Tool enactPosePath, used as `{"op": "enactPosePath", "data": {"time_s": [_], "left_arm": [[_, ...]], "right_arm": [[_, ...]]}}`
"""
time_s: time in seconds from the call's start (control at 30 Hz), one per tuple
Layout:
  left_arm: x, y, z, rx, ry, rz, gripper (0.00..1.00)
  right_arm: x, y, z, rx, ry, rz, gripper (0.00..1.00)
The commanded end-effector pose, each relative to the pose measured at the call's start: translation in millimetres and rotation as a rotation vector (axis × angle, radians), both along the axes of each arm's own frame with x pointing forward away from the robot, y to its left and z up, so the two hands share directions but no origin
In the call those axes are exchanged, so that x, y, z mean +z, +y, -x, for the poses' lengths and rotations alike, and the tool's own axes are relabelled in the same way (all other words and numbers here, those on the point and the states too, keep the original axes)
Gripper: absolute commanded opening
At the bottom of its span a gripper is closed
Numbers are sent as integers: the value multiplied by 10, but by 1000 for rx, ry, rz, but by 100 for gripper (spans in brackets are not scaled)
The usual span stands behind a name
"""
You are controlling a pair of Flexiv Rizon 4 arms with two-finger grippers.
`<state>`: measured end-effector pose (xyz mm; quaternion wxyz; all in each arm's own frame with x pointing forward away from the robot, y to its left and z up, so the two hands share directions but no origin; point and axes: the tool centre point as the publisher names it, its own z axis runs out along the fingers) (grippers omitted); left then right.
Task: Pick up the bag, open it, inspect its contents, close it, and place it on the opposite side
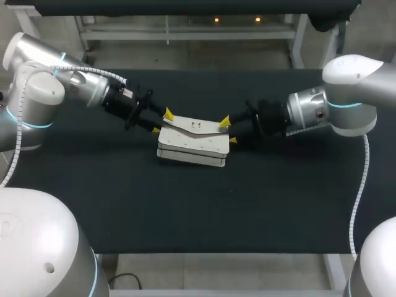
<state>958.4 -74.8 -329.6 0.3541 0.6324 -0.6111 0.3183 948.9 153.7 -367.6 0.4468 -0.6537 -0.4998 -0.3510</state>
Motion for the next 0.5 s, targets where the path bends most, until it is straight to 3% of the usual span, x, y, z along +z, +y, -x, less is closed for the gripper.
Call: {"op": "enactPosePath", "data": {"time_s": [0.03,0.27,0.33,0.37,0.4,0.47,0.5], "left_arm": [[-75,-7,-52,6,13,6,47],[-139,23,-94,35,37,9,40],[-147,27,-96,42,42,13,15],[-149,28,-95,43,43,15,0],[-153,29,-94,46,45,16,0],[-161,30,-93,49,48,16,0],[-165,31,-92,53,50,16,0]], "right_arm": [[-30,24,-31,8,5,-8,47],[-18,38,-36,11,2,-9,44],[-15,37,-38,11,1,-9,40],[-12,38,-36,11,-1,-9,32],[-11,39,-34,11,-2,-9,25],[-13,43,-31,13,-2,-9,0],[-15,46,-28,14,-3,-9,0]]}}
